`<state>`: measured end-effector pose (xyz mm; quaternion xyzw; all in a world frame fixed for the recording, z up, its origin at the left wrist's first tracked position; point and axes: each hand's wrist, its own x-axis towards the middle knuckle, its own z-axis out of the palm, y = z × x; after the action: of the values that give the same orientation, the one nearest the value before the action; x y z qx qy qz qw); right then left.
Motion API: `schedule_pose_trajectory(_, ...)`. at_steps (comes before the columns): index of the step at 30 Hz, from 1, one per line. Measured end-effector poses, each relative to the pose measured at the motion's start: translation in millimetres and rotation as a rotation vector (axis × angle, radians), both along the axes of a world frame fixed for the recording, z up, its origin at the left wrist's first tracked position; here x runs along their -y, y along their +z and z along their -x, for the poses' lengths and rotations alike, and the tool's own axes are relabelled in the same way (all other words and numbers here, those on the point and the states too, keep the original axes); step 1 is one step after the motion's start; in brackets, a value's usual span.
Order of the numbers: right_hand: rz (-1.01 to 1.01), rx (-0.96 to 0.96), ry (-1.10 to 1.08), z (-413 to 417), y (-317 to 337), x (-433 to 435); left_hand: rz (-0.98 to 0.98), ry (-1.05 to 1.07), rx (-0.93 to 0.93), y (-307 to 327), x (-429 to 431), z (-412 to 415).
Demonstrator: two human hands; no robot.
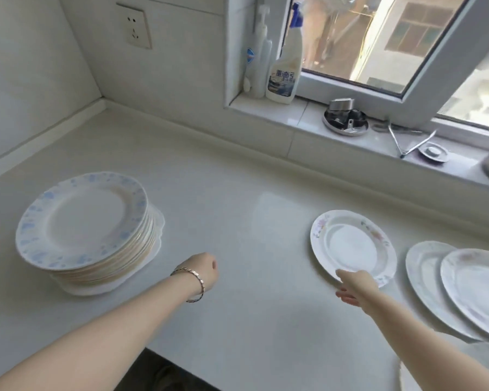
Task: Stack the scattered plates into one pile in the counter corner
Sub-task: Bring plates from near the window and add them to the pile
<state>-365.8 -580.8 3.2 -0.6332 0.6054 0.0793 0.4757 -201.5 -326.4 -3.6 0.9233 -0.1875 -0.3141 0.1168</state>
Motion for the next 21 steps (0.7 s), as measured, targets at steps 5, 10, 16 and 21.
schedule_pose_trajectory(5, -0.073, 0.063, -0.236, 44.7, -20.7, 68.0, -0.027, -0.038, 0.011, -8.8, 57.5, 24.0)
schedule_pose_trajectory(10, -0.375, 0.314, -0.523, 49.5, -47.7, 93.7, -0.046, -0.041, 0.027, -13.0, 88.0, 31.8)
schedule_pose_trajectory(16, -0.337, 0.496, -0.725, 39.1, -61.2, 98.6, -0.026, 0.006, 0.034, -12.6, 92.5, 25.1)
schedule_pose_trajectory(21, -0.275, 0.612, -0.680, 36.5, -38.6, 97.8, -0.001, 0.060, 0.009, -16.1, 76.0, 22.4)
